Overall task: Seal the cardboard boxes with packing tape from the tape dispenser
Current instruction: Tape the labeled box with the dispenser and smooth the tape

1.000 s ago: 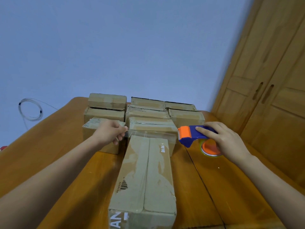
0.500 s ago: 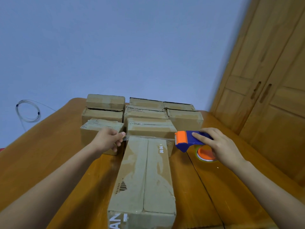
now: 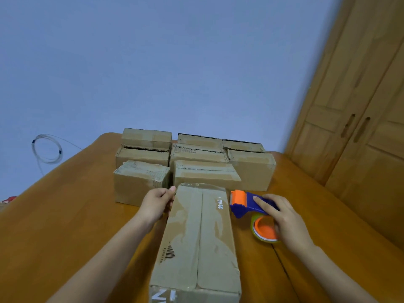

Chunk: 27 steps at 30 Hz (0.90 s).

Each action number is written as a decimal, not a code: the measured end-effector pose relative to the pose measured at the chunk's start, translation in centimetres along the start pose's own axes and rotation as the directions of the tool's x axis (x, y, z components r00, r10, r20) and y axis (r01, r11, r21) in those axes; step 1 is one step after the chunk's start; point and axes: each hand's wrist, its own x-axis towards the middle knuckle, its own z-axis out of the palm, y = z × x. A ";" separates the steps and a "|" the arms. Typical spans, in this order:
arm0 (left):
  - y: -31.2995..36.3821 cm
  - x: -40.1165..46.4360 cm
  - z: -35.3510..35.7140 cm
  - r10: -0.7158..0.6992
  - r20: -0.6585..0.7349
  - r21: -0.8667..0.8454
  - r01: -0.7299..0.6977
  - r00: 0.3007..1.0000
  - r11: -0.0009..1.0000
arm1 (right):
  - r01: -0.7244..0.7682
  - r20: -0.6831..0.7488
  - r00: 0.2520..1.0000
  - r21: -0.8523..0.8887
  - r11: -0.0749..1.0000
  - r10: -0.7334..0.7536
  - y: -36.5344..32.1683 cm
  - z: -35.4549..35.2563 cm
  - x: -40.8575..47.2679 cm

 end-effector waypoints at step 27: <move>-0.5 -1.2 0.4 -0.076 -0.069 -0.022 0.074 0.995 0.997 | -0.252 -0.063 0.963 0.140 0.958 0.262 -3.9 3.1 -2.4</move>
